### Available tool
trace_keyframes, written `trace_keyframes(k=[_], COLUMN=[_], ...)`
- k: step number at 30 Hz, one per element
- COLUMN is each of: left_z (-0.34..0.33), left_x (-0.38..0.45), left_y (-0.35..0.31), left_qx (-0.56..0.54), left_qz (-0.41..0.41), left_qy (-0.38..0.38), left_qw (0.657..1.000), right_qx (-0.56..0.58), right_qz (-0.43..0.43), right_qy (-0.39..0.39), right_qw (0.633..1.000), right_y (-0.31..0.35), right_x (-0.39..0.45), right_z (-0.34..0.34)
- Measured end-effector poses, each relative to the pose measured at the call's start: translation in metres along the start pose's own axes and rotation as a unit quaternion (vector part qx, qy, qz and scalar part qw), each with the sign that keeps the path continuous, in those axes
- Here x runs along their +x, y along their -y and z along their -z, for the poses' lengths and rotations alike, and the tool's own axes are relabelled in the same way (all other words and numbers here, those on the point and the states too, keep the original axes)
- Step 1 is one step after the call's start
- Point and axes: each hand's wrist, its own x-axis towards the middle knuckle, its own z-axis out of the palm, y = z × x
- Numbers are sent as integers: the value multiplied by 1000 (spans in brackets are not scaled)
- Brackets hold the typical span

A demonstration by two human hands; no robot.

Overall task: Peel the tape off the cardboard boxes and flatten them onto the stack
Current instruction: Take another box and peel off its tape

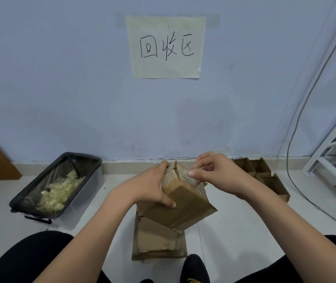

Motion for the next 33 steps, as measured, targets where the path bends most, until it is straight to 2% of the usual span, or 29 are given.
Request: trace_keyframes(k=[3, 6, 8, 12, 17, 22, 25, 27, 33], left_z=[1, 4, 5, 4, 8, 13, 16, 20, 27], left_x=[-1, -2, -2, -3, -4, -4, -6, -8, -12], left_y=[0, 0, -2, -7, -4, -2, -1, 1, 3], left_qx=[-1, 2, 2, -5, -5, -35, -40, -47, -46], left_qz=[5, 7, 1, -1, 1, 3, 7, 13, 17], left_qy=[-3, -6, -6, -7, -15, -22, -23, -31, -45], left_qw=[1000, 1000, 1000, 1000, 1000, 999, 999, 998, 998], right_qx=[-1, 15, 40, 19, -89, 19, -26, -67, -21], right_qz=[-11, -2, -12, -4, 3, 32, 38, 31, -10], right_qy=[37, 38, 26, -36, -83, -56, -23, -29, -39], right_qw=[999, 999, 999, 999, 993, 998, 999, 997, 999], right_y=[0, 0, 1, 0, 2, -4, -1, -1, -4], right_x=[-2, -5, -5, -2, -2, 2, 1, 1, -1], right_z=[4, 4, 2, -1, 2, 5, 4, 6, 7])
